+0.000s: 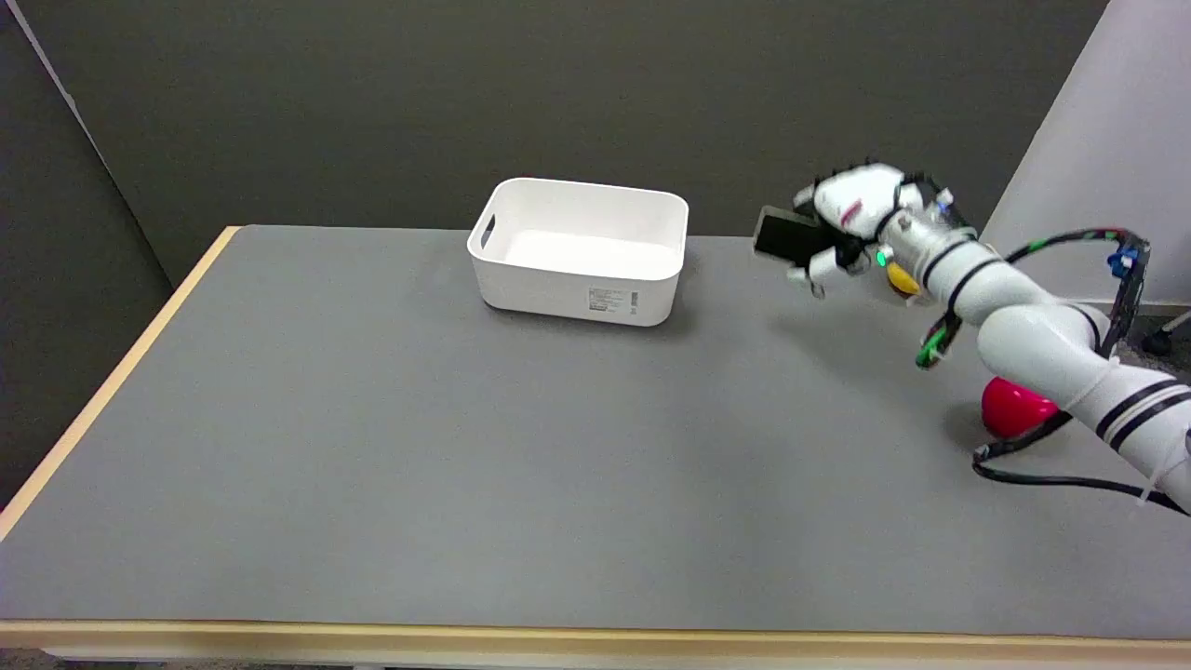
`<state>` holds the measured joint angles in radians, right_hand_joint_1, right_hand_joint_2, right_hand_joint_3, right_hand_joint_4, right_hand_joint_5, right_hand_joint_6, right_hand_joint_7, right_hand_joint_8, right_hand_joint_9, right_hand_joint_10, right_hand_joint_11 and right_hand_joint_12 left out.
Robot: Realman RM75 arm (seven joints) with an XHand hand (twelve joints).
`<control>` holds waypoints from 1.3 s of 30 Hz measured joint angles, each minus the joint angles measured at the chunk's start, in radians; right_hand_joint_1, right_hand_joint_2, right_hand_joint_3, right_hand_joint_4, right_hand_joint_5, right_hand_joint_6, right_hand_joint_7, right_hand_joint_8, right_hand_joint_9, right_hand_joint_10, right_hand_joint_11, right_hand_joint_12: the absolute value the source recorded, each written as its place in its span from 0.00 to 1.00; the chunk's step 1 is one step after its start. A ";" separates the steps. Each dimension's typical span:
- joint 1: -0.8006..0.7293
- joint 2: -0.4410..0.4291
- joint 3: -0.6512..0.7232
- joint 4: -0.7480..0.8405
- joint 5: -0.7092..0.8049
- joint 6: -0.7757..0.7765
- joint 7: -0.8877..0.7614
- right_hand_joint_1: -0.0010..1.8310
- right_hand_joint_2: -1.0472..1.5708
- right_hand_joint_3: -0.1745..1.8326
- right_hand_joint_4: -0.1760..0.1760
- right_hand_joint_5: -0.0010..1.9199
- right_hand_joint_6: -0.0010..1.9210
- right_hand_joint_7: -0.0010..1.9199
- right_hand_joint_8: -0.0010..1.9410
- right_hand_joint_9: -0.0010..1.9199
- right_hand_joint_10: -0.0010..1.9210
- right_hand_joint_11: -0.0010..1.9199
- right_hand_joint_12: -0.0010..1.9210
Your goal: Place the chalkboard eraser into white container.
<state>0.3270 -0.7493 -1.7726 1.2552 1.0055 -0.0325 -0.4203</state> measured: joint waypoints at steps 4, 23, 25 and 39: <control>0.049 -0.002 -0.016 0.042 -0.004 0.051 0.000 0.50 0.79 0.36 0.77 0.37 0.79 0.48 0.83 0.45 0.77 0.33 0.92; 0.464 -0.210 -0.379 -0.238 -0.080 0.180 0.048 0.49 0.79 0.35 0.90 0.37 0.79 0.48 0.83 0.44 0.77 0.30 0.90; 0.500 -0.263 -0.413 -0.316 -0.102 0.188 0.067 0.49 0.81 0.33 0.78 0.35 0.82 0.49 0.82 0.45 0.74 0.31 0.89; 0.605 -0.498 -0.537 -0.577 -0.016 0.273 0.165 0.25 0.60 0.54 0.51 0.02 0.13 0.02 0.06 0.00 0.06 0.00 0.29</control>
<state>0.9322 -1.2470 -2.3094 0.6778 0.9899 0.2408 -0.2558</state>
